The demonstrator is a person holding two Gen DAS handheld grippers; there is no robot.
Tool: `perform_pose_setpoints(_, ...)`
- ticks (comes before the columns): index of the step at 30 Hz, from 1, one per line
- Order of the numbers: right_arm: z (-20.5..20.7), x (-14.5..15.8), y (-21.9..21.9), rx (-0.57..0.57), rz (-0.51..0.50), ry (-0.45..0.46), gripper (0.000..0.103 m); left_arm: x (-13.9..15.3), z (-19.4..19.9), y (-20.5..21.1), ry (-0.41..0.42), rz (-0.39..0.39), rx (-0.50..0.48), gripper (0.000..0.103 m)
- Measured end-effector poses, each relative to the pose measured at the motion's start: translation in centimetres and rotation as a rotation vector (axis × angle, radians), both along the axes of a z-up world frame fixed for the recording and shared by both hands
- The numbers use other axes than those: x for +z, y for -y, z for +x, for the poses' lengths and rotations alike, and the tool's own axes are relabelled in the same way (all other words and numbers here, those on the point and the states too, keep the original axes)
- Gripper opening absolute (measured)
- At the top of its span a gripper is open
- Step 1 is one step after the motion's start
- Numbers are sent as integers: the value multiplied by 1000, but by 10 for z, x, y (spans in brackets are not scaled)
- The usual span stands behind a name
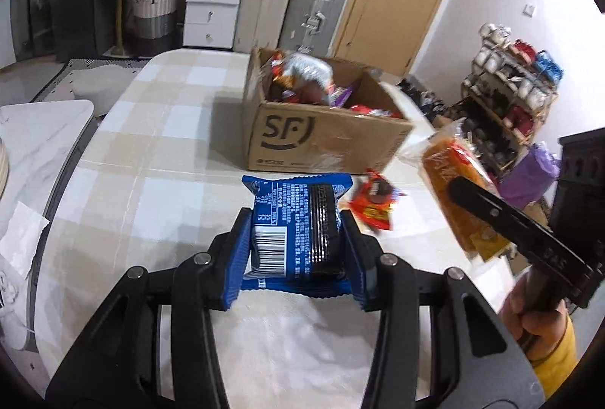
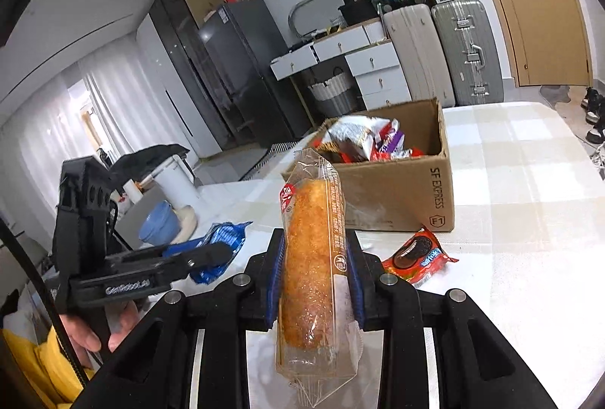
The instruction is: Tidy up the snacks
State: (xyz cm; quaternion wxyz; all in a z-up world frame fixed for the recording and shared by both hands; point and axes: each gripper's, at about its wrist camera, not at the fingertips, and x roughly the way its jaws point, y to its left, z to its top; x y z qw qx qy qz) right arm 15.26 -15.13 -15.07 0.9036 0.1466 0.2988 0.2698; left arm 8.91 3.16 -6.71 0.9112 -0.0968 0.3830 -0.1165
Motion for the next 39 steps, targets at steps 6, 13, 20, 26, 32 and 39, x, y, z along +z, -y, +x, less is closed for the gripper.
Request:
perform_pose_setpoints(6,-30,19,1,-10,14,9,29,28,-45,-4,68,-57,-21,42)
perform_pose_setpoints(13,-63,28,-4,-5,-13,17,29,41,-79,-1,90,-73,-43,42)
perform_pose_setpoints(20,-77,23,-2,-17,-19,-1,29,45,-93,-2,94,-85,-48,42)
perform_pose_setpoints(26,-74,20,2,-26,-14,-15,29,39,-89,-2,80,-94,-27,42)
perform_pose_setpoints(32,-61,23,1,-18,-17,-14,29,34,-68,-3,69,-88,-16,42)
perform_pose_setpoints(39,-22,54,2,-3,-21,50,29,59,-24,-1,137,-70,-20,42)
